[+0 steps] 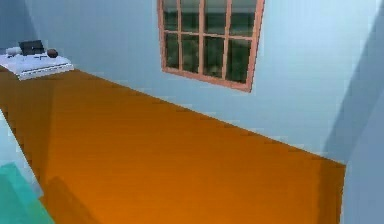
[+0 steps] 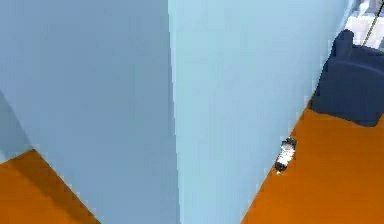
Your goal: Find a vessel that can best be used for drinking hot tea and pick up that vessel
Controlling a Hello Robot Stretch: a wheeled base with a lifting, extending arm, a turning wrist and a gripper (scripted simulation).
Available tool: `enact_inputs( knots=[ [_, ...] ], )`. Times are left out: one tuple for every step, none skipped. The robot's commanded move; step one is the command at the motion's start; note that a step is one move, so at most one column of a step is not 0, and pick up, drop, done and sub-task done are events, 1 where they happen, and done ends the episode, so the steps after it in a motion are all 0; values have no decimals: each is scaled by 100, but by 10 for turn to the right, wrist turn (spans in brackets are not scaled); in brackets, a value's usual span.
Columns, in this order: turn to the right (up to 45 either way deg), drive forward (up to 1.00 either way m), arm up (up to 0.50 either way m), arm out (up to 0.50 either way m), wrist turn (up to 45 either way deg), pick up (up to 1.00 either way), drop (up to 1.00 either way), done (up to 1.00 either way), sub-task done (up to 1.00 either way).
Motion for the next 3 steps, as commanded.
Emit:
enact_inputs(
  knots=[
    [0, 60, 0, 0, 0, 0, 0, 0, 0],
    [450, 0, 0, 0, 0, 0, 0, 0, 0],
    [450, 0, 0, 0, 0, 0, 0, 0, 0]
  ],
)
